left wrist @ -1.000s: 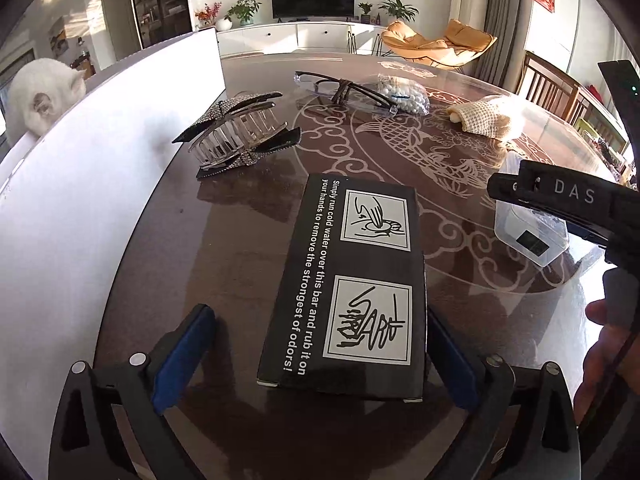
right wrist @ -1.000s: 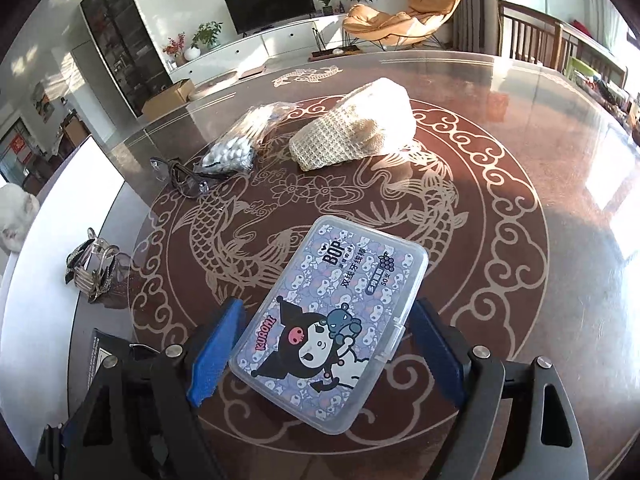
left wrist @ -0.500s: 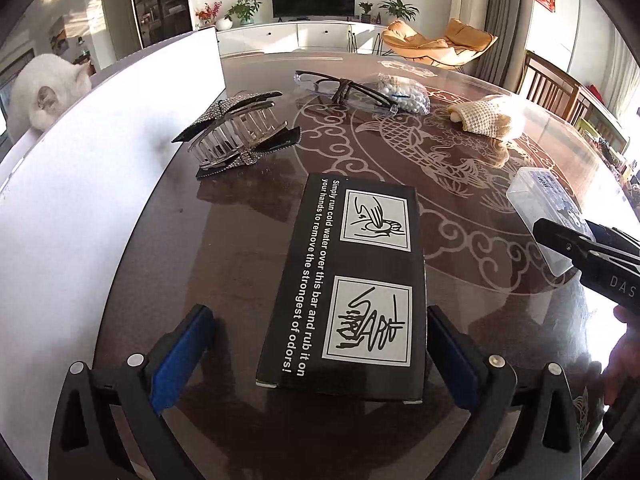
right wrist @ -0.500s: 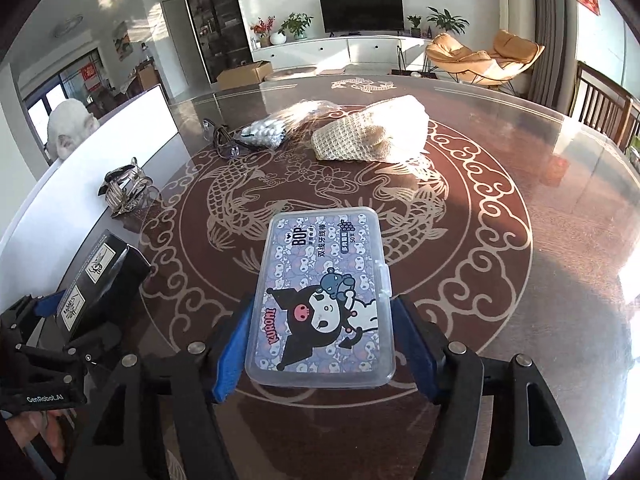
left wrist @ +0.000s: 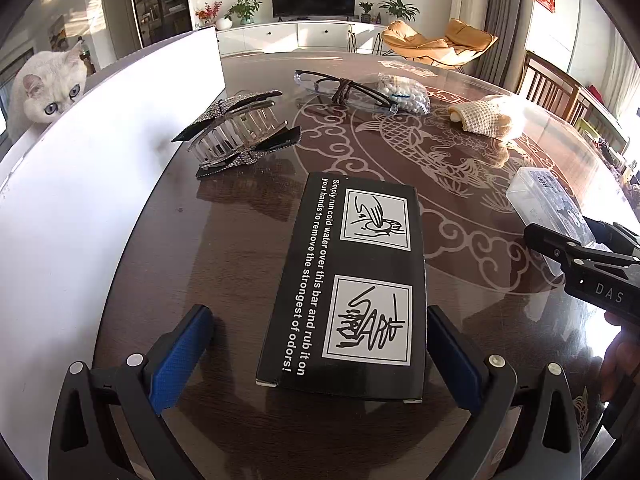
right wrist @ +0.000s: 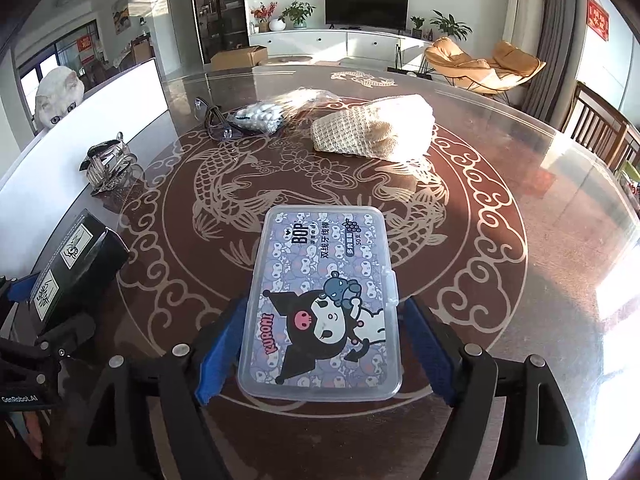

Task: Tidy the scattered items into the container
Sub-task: 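Grasp the clear Kuromi box with the right gripper while the left closes on the black box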

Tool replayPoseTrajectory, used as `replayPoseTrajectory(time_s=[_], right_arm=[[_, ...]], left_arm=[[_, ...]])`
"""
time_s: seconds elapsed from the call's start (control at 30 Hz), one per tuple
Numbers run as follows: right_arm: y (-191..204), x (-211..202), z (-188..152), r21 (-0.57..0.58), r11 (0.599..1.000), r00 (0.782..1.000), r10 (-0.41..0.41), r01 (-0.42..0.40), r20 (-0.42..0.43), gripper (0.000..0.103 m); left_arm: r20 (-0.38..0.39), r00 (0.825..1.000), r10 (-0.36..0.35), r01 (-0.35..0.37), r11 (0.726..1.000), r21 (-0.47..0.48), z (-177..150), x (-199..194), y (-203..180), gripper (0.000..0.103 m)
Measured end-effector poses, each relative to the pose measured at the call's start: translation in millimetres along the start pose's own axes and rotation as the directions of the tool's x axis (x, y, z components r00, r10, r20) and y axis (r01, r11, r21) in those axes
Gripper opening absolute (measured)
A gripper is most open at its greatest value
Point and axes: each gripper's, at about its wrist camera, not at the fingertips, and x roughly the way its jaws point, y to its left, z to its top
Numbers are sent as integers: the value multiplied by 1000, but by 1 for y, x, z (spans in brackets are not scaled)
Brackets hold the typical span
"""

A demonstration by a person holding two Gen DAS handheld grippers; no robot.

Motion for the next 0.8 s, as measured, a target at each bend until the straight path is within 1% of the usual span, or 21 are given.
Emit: replayPoseTrajectory(time_s=[0.27,0.33,0.4,0.8], right_arm=[[1,0,0,-3,1000,1000,0,0,-1,82],[2,2,2,-9,1000,1000,0,0,-5,86],[2,3,3,-10,1000,1000,5,-5,-8,88],[2,3,3,-11,1000,1000,7,-7,-9,88]], left_arm=[[-1,1000,4,-4,1000,-3,0,0,-1,103],[-1,1000,6,-6,1000,-4,1,1,-1,103],[-2,1000,6,-6,1000,-3,1,1,-2,103],[-2,1000,2,-2,1000,1,1,0,-2,103]])
